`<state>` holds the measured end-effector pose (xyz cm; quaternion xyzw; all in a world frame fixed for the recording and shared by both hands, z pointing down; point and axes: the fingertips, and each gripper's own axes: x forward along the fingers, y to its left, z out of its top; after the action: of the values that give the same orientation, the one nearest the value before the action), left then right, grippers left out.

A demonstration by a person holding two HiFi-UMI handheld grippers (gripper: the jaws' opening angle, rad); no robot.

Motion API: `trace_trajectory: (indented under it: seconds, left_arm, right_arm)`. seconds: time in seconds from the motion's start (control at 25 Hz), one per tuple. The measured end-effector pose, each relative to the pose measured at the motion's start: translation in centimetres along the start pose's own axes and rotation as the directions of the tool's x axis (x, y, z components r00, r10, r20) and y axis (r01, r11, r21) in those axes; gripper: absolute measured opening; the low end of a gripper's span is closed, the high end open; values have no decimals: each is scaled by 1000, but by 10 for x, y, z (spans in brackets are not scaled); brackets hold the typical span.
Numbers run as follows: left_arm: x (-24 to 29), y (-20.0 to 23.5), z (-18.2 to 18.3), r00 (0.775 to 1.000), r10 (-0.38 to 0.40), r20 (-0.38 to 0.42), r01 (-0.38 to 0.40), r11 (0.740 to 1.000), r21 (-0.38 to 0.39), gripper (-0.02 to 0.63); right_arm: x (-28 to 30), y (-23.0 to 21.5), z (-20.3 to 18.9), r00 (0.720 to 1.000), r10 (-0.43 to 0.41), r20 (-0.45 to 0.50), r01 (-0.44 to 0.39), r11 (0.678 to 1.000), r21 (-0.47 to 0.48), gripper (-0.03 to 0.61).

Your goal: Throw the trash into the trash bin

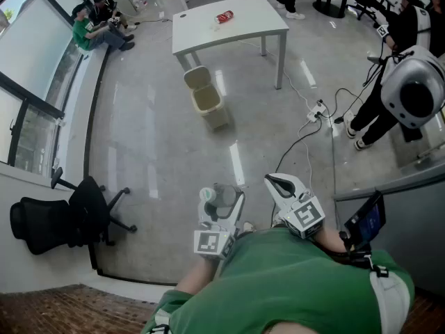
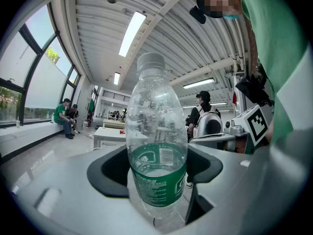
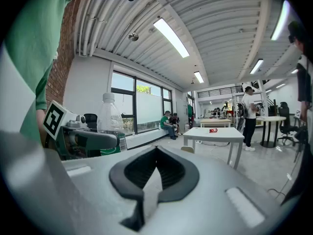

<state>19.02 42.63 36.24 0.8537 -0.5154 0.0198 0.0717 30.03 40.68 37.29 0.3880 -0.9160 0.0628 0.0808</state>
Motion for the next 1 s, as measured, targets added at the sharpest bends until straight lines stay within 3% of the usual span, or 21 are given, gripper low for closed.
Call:
trace_trajectory:
  seconds: [0.4, 1.0]
  left_arm:
    - [-45, 16, 9, 1000, -1, 7, 1, 1000, -4, 336]
    - [-41, 4, 8, 1000, -7, 5, 7, 1000, -2, 336]
  right_arm:
    - [1, 48, 6, 1000, 6, 20, -6, 1000, -12, 3]
    - [-12, 36, 18, 997, -31, 72, 33, 999, -27, 3]
